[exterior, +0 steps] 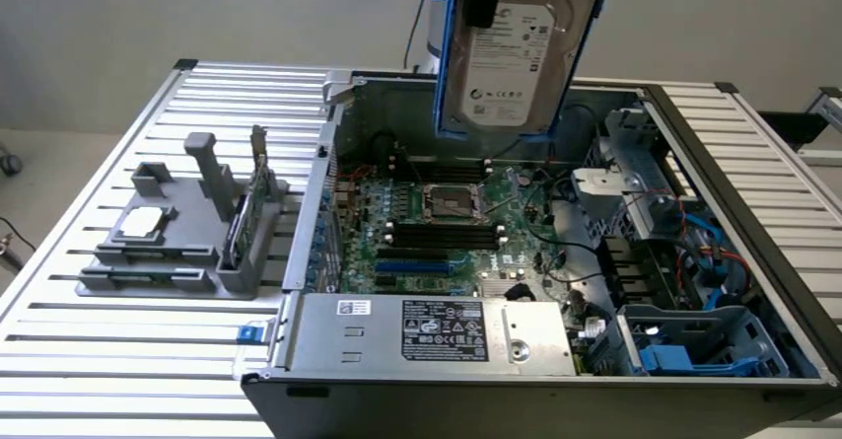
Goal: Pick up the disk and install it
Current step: 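Pick up the disk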
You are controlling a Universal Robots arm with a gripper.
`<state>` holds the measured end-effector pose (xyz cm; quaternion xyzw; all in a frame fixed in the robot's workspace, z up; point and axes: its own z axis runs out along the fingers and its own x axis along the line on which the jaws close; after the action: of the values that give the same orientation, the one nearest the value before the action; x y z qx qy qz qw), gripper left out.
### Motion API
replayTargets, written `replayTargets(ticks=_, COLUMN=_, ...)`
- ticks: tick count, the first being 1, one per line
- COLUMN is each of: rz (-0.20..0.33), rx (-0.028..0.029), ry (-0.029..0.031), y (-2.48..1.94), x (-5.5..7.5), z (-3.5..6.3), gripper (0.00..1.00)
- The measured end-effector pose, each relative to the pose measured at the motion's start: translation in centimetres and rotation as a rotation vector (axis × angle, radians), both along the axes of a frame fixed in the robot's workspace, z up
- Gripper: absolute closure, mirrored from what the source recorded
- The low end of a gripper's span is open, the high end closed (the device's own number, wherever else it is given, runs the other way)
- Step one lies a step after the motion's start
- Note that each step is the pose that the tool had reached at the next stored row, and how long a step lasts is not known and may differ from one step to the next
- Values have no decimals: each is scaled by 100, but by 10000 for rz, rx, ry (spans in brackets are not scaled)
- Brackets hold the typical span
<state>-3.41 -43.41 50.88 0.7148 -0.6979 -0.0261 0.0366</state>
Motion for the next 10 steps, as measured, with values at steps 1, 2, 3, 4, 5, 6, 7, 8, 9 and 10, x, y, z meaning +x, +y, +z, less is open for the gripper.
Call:
replayTargets(ticks=1, rz=0, rx=1, ry=-1, y=-21, x=31, z=0, gripper=67)
replayTargets(ticks=2, rz=1, rx=1, ry=-2, y=-44, x=63, z=0, gripper=67)
replayTargets(ticks=3, rz=1, rx=1, ry=-3, y=-67, x=94, z=0, gripper=67)
replayTargets(ticks=4, rz=0, rx=0, ry=-5, y=-89, x=122, z=0, gripper=67)
replayTargets(ticks=5, rz=1, rx=0, ry=-8, y=-113, x=149, z=0, gripper=67)
replayTargets(ticks=6, rz=0, rx=0, ry=-12, y=-138, x=174, z=0, gripper=67)
replayTargets(ticks=7, rz=0, rx=1, ry=-18, y=-163, x=198, z=0, gripper=67)
replayTargets(ticks=8, rz=0, rx=0, ry=-22, y=-190, x=224, z=0, gripper=67)
replayTargets(ticks=9, rz=1, rx=0, ry=-28, y=-215, x=245, z=0, gripper=67)
replayTargets(ticks=10, rz=1, rx=1, ry=-35, y=-242, x=261, z=-1, gripper=67)
